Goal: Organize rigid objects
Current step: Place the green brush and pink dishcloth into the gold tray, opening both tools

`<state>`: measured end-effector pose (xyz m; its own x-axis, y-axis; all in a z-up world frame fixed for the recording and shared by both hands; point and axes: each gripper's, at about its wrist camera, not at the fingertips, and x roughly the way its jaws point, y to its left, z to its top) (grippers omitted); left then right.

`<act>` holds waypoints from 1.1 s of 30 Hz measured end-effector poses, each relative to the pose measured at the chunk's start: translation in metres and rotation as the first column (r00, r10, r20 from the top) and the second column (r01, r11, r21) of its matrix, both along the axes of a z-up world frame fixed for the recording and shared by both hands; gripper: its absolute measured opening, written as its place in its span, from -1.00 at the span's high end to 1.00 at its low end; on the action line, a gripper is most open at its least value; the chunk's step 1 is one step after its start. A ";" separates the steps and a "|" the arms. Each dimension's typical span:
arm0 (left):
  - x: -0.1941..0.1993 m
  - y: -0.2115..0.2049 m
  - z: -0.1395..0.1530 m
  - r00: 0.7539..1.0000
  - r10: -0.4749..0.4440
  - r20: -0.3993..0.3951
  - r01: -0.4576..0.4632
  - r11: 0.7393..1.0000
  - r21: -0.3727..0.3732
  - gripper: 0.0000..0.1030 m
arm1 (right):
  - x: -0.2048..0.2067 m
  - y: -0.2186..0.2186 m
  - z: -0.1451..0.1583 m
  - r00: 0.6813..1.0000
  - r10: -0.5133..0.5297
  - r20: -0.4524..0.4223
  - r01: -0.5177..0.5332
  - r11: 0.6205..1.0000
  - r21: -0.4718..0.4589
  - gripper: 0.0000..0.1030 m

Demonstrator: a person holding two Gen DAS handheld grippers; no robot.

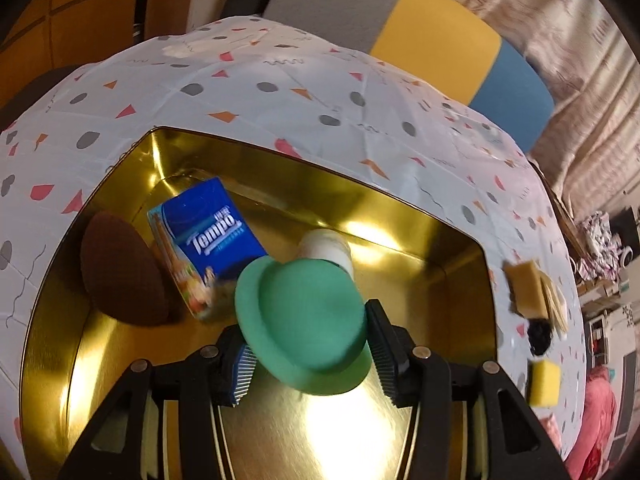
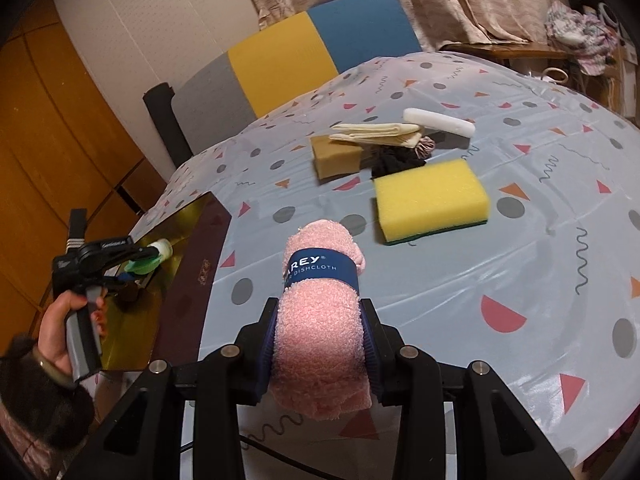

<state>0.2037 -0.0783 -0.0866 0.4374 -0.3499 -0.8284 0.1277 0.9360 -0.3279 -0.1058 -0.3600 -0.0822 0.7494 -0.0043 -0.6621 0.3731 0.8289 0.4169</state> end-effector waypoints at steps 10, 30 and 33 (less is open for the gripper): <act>-0.001 -0.003 0.009 0.994 -0.088 0.062 0.085 0.995 0.053 -0.26 | 0.017 0.020 0.009 0.998 0.061 0.006 -0.061 0.998 -0.009 0.25; -0.094 0.073 0.038 0.989 -0.019 0.148 0.019 1.000 -0.004 -0.27 | 0.124 0.105 0.054 0.938 0.342 0.066 -0.340 0.940 -0.028 0.25; -0.105 0.077 0.033 0.990 -0.024 0.141 0.025 1.000 -0.004 -0.27 | 0.146 0.117 0.053 0.928 0.370 0.041 -0.369 0.929 -0.036 0.25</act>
